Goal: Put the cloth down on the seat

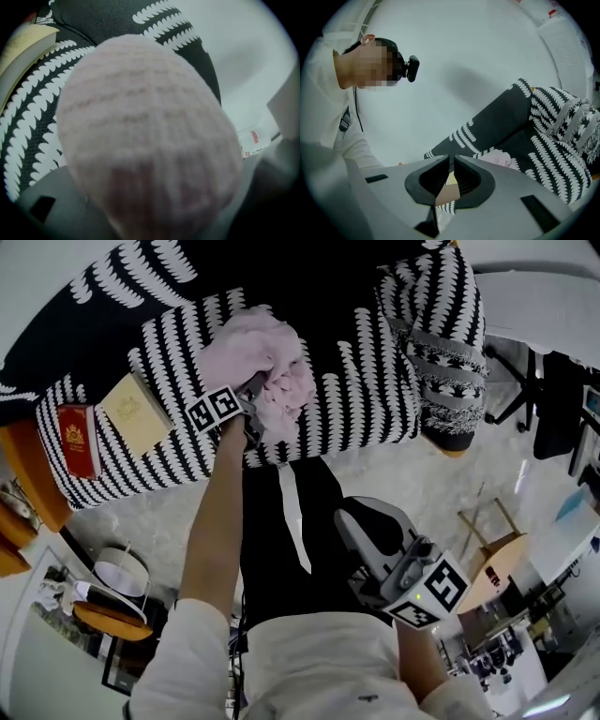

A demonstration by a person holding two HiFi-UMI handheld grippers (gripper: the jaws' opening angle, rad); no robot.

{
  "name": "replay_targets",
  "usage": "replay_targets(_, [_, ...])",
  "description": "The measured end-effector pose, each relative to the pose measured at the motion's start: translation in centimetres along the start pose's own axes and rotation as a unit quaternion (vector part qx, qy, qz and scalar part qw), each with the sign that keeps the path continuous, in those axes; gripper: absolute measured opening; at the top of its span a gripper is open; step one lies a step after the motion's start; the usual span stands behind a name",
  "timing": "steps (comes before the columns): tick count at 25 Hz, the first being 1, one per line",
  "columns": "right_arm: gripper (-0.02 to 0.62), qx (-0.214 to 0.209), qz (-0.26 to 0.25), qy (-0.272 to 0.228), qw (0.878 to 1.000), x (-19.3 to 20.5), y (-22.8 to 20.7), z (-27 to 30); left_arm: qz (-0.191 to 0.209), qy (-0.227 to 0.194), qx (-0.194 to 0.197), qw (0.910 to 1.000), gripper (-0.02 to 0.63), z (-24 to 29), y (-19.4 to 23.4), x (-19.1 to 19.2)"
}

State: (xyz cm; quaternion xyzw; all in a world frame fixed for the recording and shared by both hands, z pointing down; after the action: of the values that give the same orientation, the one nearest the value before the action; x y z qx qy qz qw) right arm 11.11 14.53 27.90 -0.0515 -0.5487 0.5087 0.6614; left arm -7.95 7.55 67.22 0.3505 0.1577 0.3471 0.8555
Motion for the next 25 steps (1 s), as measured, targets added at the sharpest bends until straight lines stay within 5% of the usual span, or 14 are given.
replay_targets(6, [0.009,0.002,0.008,0.001,1.0,-0.4,-2.0,-0.4,0.005,0.004,-0.001,1.0,0.335,2.3,-1.3,0.1])
replay_targets(11, [0.009,0.003,0.018,-0.004,1.0,-0.7,-3.8,-1.1,0.01,0.007,-0.01,0.9999,0.414,3.8,-2.3,1.1])
replay_targets(16, [0.009,-0.001,-0.004,-0.014,1.0,-0.5,0.6,0.2,-0.002,-0.011,-0.006,0.9999,0.469,0.0,-1.2,-0.4])
replay_targets(25, [0.009,0.004,-0.028,-0.019,0.999,-0.9,4.9,0.3,-0.013,-0.017,0.019,0.9996,0.477,-5.3,-0.5,-0.1])
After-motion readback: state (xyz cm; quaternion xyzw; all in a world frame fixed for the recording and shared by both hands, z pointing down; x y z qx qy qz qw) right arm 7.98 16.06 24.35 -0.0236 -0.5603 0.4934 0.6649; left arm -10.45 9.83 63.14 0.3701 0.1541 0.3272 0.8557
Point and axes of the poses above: the fingertips, and each gripper's own axes: z forward along the fingers, y to its left, x out of its underside, the point moved 4 cm from there along -z, backward along the fingers, and after that the axes turned 10 degrees about -z, right-handed, at the moved point
